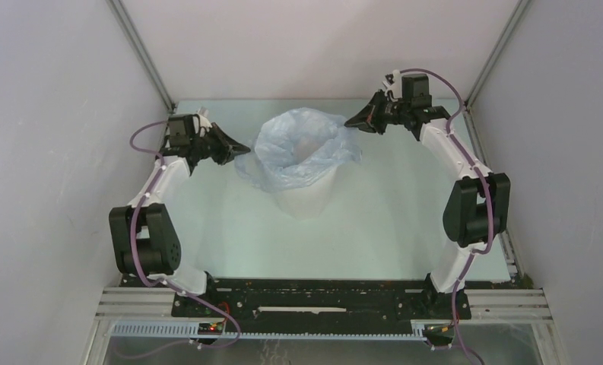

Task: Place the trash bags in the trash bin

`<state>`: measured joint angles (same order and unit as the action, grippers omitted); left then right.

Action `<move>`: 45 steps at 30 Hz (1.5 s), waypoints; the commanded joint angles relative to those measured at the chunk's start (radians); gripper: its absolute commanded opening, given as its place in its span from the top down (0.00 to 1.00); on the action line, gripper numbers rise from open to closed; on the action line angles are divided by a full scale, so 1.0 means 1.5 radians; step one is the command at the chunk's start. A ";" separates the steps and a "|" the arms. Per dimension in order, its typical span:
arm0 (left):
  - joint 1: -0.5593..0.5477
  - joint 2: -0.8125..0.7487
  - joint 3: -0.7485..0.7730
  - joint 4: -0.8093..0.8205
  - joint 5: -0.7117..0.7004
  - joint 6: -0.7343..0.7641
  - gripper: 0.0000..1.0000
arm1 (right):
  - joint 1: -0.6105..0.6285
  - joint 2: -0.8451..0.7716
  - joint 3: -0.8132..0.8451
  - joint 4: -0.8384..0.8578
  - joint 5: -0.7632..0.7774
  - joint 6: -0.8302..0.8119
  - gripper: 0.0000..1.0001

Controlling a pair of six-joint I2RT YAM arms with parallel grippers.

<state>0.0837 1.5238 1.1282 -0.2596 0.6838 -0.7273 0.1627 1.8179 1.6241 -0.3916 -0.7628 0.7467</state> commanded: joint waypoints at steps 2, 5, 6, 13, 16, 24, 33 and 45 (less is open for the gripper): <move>-0.009 0.035 0.045 -0.066 -0.021 0.014 0.98 | -0.004 -0.006 -0.021 -0.014 -0.001 -0.017 1.00; -0.021 0.026 0.072 -0.082 -0.019 0.045 0.95 | 0.000 -0.002 -0.015 -0.004 -0.027 -0.025 1.00; -0.027 0.021 0.085 -0.086 -0.028 0.054 0.94 | 0.001 0.002 -0.006 -0.009 -0.025 -0.028 1.00; -0.038 0.038 0.097 -0.135 -0.052 0.073 0.94 | 0.002 0.006 -0.028 -0.025 -0.001 -0.031 1.00; -0.038 0.031 0.088 -0.174 -0.098 0.102 0.97 | -0.001 -0.012 -0.066 -0.046 0.017 -0.060 1.00; -0.038 0.049 0.126 -0.277 -0.141 0.162 0.94 | -0.004 -0.003 -0.024 -0.093 -0.010 -0.086 0.86; -0.039 -0.060 0.185 -0.346 -0.245 0.105 0.26 | -0.035 -0.068 0.084 -0.341 0.054 -0.190 0.37; -0.041 -0.265 -0.021 -0.281 -0.148 -0.112 0.04 | -0.079 -0.263 -0.150 -0.264 -0.033 -0.064 0.12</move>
<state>0.0280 1.1885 1.2339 -0.7441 0.3595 -0.7151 0.0551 1.5017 1.5379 -0.8936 -0.6998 0.5072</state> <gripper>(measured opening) 0.954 0.860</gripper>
